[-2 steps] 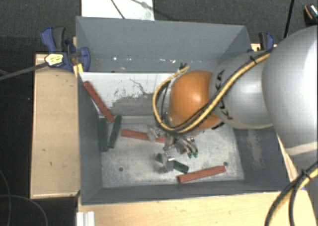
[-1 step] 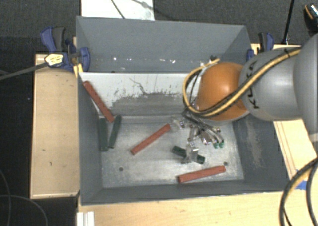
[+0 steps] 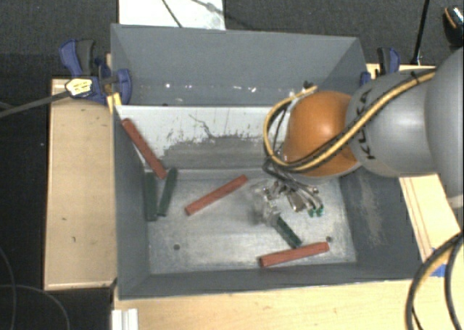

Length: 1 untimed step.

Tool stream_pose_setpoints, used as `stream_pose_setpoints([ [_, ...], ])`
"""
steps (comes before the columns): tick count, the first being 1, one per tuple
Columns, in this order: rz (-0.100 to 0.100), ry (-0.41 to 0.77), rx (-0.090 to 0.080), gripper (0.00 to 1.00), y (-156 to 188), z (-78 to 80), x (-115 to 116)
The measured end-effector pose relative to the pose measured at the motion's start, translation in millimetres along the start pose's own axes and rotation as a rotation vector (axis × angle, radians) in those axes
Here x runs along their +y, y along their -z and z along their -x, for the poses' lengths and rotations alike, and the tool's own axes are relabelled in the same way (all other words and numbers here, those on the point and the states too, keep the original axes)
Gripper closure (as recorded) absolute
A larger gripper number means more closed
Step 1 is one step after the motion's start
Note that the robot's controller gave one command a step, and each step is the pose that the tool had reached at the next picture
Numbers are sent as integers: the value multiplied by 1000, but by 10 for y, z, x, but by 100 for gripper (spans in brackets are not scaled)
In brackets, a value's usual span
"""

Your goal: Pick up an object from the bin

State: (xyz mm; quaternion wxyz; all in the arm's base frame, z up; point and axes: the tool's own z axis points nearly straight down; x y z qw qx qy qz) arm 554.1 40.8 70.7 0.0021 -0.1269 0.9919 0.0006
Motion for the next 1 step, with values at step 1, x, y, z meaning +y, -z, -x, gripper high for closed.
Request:
stream_pose_setpoints([
  [1,0,-4,0,0,-1,-1,0],
])
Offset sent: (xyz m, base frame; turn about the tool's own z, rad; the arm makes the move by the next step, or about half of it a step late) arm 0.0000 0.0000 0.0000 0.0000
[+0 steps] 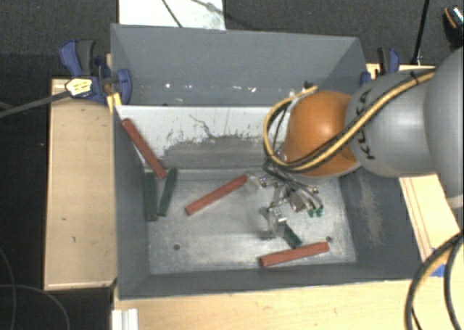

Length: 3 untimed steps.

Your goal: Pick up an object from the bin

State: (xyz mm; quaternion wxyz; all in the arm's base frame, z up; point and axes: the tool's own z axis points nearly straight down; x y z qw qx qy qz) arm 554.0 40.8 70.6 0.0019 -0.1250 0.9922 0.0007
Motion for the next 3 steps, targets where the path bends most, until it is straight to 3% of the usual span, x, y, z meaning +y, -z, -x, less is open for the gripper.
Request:
stream_pose_setpoints([
  [1,5,63,-3,0,2,397,1486],
  [2,1,53,0,100,-4,390,1428],
  [3,1,3,-8,100,1574,309,1437],
])
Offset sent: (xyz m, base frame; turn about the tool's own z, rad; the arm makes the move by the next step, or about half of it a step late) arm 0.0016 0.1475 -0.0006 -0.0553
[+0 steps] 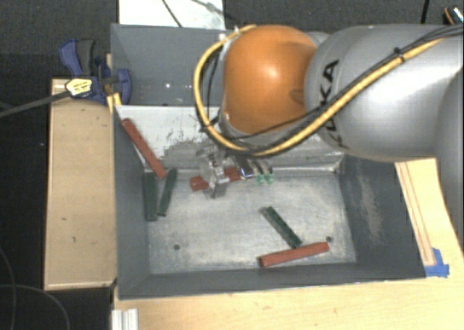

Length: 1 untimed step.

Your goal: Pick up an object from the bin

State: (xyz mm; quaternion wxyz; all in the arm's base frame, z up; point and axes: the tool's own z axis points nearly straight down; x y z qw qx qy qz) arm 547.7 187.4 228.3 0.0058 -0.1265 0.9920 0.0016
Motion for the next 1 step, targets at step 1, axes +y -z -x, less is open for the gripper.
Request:
stream_pose_setpoints([
  [1,-1,78,4,100,125,118,-46],
])
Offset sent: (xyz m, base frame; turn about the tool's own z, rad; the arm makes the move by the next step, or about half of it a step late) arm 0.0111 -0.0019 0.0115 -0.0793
